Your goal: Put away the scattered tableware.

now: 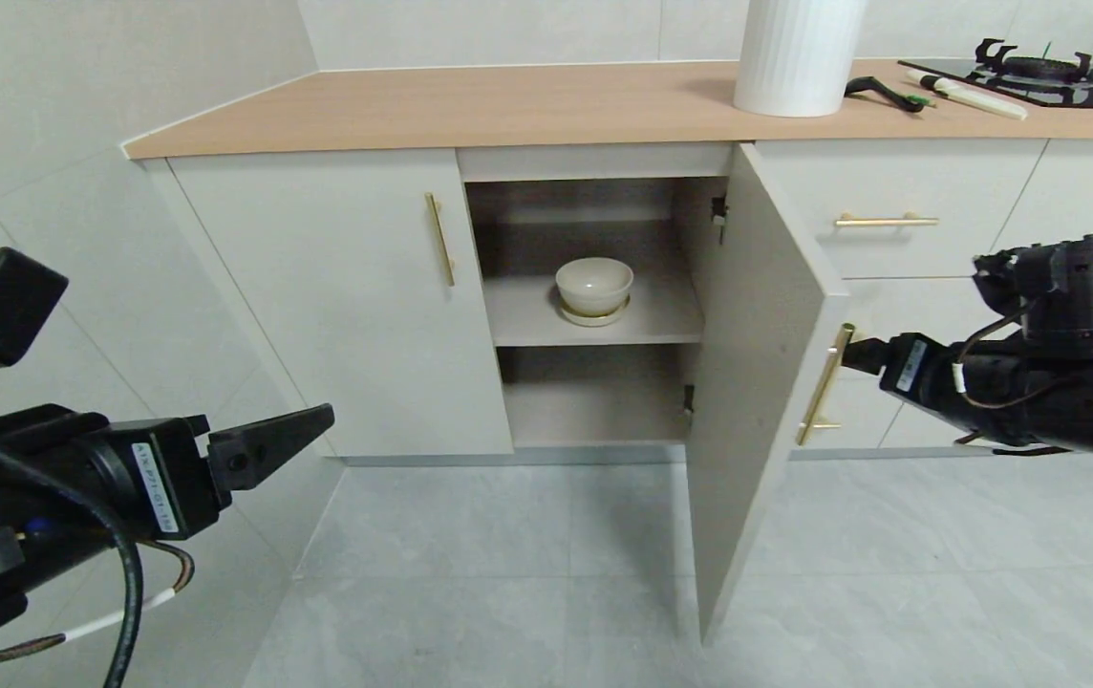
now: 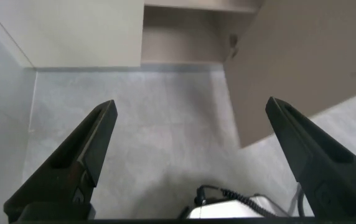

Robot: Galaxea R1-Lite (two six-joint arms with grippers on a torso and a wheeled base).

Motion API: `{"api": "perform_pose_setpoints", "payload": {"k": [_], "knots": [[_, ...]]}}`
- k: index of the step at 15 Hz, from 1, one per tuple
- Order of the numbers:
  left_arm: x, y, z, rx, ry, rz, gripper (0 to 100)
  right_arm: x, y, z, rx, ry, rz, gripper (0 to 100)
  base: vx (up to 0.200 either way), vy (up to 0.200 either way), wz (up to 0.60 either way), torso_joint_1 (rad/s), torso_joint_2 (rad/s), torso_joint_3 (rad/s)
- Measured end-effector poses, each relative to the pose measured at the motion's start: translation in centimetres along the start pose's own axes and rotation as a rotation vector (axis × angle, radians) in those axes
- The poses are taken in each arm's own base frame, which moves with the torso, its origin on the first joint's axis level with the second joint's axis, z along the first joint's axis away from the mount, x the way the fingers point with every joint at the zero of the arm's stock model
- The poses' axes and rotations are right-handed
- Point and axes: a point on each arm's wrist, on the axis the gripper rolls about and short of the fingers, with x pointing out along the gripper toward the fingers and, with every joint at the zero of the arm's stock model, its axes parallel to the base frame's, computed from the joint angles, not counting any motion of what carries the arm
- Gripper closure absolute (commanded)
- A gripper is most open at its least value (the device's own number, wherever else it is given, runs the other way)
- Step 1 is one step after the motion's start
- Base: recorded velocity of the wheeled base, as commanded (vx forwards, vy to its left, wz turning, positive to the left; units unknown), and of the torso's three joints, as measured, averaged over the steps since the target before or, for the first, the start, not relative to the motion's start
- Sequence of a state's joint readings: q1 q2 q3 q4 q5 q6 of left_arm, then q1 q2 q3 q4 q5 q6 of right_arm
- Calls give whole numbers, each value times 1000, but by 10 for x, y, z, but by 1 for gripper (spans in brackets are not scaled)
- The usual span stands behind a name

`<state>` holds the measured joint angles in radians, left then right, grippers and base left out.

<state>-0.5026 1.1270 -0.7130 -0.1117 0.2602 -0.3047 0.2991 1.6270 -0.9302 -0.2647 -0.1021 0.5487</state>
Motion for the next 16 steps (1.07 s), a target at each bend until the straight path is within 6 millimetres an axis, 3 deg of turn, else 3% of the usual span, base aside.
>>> {"api": "perform_pose_setpoints", "payload": {"k": [3, 6, 12, 16], "knots": [[0, 4, 0, -6, -11, 20, 0, 12, 37, -19, -53, 62, 112, 0, 0, 0, 0, 0, 0, 0], [2, 6, -1, -7, -6, 34, 0, 28, 53, -30, -49, 40, 173, 0, 0, 0, 0, 0, 0, 0], [3, 6, -4, 4, 11, 25, 0, 61, 55, -48, 0, 9, 182, 0, 0, 0, 0, 0, 0, 0], [3, 6, -4, 5, 16, 22, 0, 73, 57, -53, 56, -12, 204, 0, 200, 0, 0, 0, -1, 4]]}}
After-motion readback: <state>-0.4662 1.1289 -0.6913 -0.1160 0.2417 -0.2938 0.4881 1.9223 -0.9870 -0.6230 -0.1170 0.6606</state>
